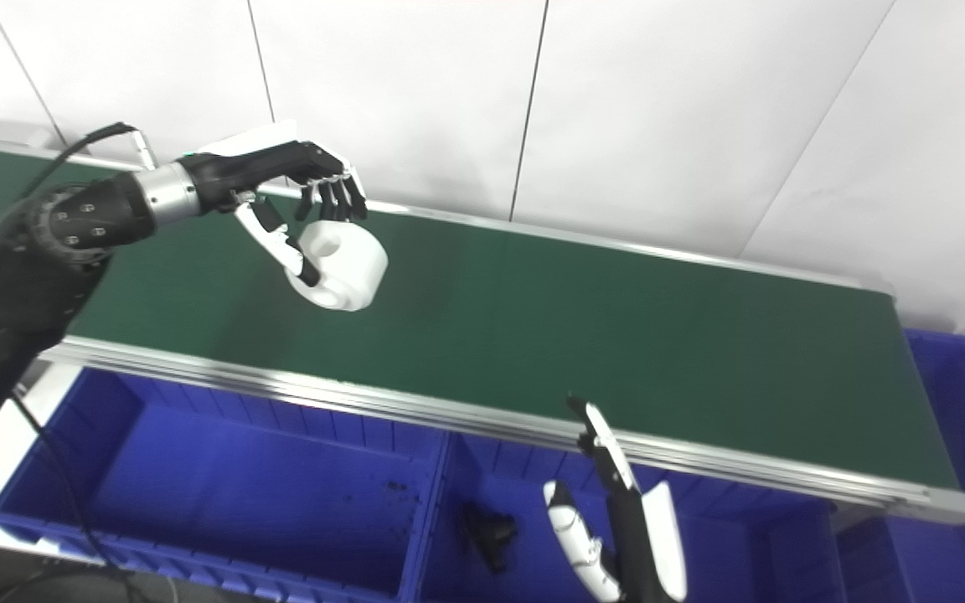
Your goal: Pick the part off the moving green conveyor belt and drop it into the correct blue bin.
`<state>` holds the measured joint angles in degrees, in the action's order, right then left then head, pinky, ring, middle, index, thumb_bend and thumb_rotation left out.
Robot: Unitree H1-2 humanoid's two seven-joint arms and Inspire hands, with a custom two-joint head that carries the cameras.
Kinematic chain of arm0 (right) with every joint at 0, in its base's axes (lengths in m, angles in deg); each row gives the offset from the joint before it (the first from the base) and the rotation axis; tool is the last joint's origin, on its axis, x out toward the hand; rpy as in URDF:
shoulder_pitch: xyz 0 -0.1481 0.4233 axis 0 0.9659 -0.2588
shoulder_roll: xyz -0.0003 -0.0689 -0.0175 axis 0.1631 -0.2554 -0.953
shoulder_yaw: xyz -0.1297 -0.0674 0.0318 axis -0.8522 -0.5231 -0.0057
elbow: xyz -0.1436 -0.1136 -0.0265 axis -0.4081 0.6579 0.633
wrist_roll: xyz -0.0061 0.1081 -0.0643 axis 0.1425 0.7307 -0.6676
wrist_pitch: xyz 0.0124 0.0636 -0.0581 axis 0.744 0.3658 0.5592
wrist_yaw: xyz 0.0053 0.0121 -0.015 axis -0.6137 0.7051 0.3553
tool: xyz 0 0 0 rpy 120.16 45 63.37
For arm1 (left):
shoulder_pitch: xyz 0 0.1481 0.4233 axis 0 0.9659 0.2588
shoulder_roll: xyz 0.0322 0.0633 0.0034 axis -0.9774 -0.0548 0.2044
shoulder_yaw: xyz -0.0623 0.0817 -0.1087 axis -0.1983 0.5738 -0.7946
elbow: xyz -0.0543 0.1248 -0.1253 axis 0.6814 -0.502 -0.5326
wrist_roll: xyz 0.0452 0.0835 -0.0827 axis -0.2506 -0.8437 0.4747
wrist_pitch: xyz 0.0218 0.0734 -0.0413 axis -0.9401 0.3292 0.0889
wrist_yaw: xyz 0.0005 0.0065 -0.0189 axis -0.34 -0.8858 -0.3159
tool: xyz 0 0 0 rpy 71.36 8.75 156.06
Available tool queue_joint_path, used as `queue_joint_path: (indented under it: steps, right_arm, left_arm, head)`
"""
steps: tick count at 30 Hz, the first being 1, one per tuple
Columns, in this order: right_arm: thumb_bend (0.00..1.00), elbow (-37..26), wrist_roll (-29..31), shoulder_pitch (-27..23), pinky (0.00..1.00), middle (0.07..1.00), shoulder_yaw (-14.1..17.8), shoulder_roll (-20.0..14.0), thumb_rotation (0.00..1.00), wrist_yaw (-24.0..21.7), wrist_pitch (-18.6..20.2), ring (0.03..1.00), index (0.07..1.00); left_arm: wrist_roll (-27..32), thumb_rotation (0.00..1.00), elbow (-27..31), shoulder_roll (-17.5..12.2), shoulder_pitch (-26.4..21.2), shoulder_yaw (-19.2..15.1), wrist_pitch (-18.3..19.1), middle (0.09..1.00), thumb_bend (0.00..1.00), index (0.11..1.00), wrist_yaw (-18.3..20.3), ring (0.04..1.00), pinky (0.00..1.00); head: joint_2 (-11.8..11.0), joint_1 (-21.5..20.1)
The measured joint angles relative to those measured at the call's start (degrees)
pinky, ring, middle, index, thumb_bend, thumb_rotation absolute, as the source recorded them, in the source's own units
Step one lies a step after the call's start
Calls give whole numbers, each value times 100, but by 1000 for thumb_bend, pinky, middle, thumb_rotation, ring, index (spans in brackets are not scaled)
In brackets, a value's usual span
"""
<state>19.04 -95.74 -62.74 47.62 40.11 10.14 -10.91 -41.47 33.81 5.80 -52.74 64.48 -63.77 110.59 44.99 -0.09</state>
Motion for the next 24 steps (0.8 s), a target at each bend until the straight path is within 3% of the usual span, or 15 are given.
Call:
queue_joint_path:
  steps: [1,7,19,24]
  right_arm:
    - [376,-11,38,-25,883,932,22,-13,907,-42,39,927,921]
    - [394,-92,99,-207,875,931,129,-35,933,-149,70,921,920]
    - [417,-150,158,-256,869,926,219,-18,920,-296,111,918,918]
    - [420,-185,156,-249,869,926,266,-14,928,-326,144,917,918]
  left_arm:
    - [75,0,194,-18,155,-58,86,488,501,579,32,449,285]
    - [240,0,821,-80,814,-185,393,504,499,582,154,432,279]
    - [95,0,729,122,1654,38,397,510,499,585,164,429,305]
    - [-208,0,229,335,1872,228,304,493,501,580,79,451,337]
  head:
    - [192,44]
    - [256,9]
    - [265,-35]
    - [265,-26]
